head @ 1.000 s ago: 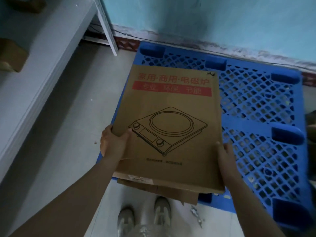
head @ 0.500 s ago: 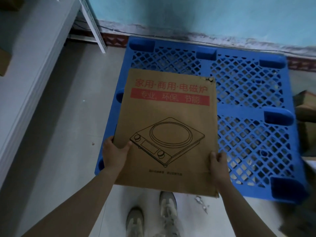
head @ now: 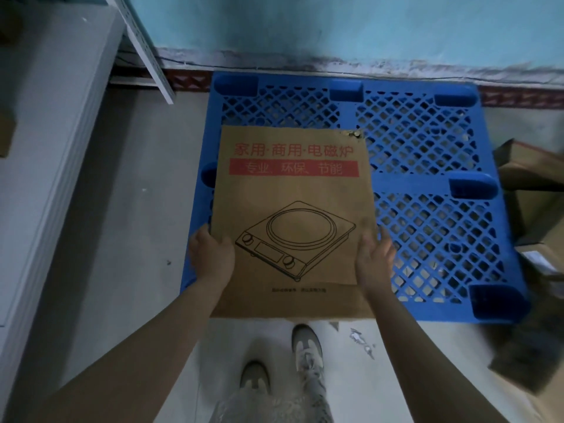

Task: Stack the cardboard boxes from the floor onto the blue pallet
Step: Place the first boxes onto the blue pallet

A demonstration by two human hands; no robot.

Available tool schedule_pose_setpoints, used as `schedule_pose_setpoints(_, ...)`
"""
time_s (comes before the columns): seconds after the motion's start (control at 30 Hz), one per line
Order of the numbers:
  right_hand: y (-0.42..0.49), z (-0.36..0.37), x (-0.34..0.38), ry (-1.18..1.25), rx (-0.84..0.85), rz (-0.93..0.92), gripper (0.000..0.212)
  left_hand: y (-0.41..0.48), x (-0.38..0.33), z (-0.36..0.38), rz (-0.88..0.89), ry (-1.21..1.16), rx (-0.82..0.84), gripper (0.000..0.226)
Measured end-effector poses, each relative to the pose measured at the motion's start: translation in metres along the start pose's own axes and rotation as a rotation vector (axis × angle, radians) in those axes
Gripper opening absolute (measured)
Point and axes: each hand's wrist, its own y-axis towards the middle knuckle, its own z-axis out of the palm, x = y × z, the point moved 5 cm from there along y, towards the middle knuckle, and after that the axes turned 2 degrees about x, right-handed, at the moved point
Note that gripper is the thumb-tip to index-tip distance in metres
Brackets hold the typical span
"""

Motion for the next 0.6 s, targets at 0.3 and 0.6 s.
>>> schedule_pose_setpoints(0.3, -0.09, -0.102, 0.159, 0.496, 0.111, -0.262, 0.056, -0.106, -0.204, -0.091, 0.318, -0.459, 0.185, 0.026)
schedule_pose_setpoints(0.6, -0.187, -0.307, 0.236, 0.625, 0.031, -0.47, 0.043, -0.296, -0.345, -0.127, 0.594, -0.556, 0.359, 0.023)
